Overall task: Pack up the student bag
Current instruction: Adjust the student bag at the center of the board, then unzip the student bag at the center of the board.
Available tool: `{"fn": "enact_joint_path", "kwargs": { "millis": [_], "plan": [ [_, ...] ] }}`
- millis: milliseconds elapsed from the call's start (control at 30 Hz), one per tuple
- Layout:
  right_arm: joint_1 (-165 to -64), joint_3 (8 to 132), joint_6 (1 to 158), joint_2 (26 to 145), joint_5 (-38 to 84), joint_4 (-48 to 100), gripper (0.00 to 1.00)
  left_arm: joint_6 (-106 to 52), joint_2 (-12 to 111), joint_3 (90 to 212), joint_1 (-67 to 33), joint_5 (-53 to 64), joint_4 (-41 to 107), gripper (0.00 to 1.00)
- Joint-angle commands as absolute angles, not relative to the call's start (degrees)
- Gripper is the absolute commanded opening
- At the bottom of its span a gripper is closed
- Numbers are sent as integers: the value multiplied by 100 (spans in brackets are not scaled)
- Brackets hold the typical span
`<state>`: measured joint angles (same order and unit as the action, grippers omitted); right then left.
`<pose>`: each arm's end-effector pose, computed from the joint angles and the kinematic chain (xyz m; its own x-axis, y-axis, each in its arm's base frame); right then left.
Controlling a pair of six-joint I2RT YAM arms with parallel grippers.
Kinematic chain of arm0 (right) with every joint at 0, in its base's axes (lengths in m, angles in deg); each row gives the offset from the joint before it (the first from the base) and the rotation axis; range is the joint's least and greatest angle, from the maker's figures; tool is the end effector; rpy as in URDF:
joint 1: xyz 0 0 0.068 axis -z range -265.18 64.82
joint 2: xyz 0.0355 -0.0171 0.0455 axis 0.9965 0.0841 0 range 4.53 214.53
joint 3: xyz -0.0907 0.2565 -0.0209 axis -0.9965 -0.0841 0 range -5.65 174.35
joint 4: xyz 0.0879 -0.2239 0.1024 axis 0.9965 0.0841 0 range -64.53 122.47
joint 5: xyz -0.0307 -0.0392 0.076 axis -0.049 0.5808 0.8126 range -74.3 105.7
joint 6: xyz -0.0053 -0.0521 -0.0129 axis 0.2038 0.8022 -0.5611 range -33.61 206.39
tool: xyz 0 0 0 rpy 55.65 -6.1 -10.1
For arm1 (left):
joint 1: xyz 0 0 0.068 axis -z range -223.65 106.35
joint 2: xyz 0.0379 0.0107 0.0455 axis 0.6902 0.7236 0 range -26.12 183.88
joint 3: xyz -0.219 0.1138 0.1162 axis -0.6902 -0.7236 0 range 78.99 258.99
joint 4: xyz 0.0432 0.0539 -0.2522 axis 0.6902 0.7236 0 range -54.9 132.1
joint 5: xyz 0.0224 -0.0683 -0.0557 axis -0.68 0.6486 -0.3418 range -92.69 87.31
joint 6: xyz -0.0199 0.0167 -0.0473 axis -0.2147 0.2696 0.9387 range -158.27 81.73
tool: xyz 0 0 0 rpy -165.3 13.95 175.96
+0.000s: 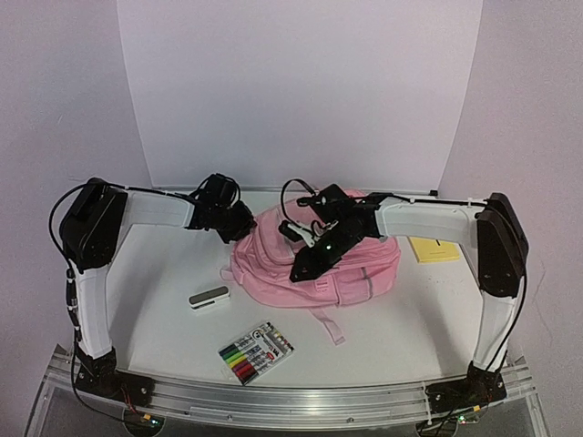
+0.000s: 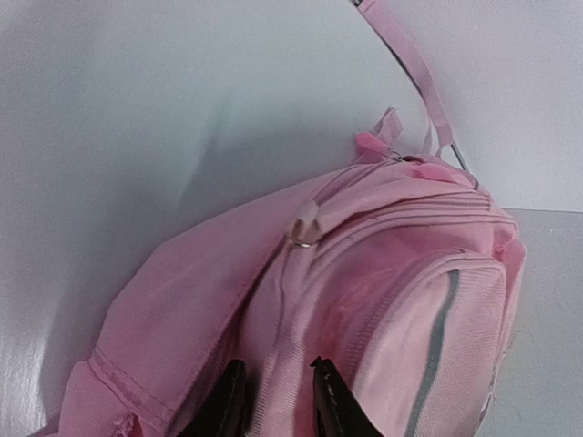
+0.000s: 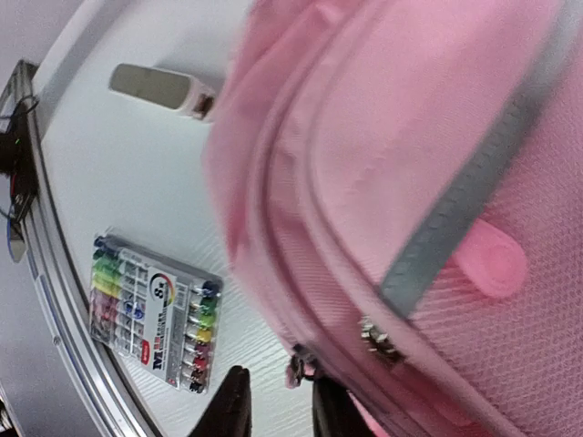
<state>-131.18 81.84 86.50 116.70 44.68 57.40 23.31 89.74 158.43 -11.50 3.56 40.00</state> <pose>0.2829 0.3178 0.2226 -0.5784 -0.6014 -0.5511 -0.8156 0.4147 0.4035 0.3790 -0.2428 0.1816 -0.7921 -0.5348 -0.2942 -0.2071 0.6889 -0.6947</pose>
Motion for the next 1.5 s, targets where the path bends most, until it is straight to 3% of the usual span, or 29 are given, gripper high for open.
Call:
{"fn": "enact_joint_path", "kwargs": {
  "millis": [0, 67, 167, 367, 600, 833, 1167, 1467],
  "plan": [
    [-12798, 8397, 9235, 10968, 4919, 5491, 37, 1379, 8209, 16139, -1043, 500, 5059, 44],
    [-12631, 8244, 9569, 10645, 4909, 5776, 46, 1182, 7687, 15828, -1020, 403, 5236, 50],
    [-12507, 7896, 10034, 10188, 4639, 5906, 54, 822, 7034, 15438, -815, 412, 5491, 51],
    [-12503, 7442, 10830, 10187, 4105, 5913, 57, 526, 6724, 14898, 256, 709, 5626, 47],
    [-12499, 7370, 11176, 10525, 3928, 5841, 57, 532, 7496, 15007, 1577, 422, 5448, 38],
    [-12499, 7428, 11153, 10628, 3803, 5836, 57, 957, 7906, 15009, 1875, -364, 5128, 29],
    [-12476, 7416, 11076, 10707, 3821, 5841, 57, 1217, 7726, 14717, 1889, -1088, 5173, 37],
    [-12465, 7459, 11110, 10886, 3715, 5834, 56, 981, 8069, 14963, 1883, -945, 4631, 35]
  ]
}}
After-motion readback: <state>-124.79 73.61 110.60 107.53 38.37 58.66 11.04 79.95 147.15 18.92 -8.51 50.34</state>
